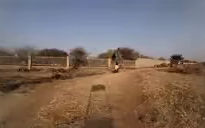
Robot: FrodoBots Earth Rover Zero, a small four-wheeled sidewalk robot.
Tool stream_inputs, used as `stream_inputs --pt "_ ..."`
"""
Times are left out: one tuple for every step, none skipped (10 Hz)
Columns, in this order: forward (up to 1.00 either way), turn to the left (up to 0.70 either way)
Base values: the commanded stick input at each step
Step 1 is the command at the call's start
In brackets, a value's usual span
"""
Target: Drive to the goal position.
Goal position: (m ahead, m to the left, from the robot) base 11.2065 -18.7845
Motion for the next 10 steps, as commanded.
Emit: stream_inputs --pt "0.70 0.00" --pt "0.70 0.00" --pt "0.70 0.00" --pt "0.70 0.00" --pt "0.70 0.00" --pt "0.70 0.00" --pt "0.70 0.00" --pt "0.70 0.00" --pt "0.70 -0.25" --pt "0.70 -0.34"
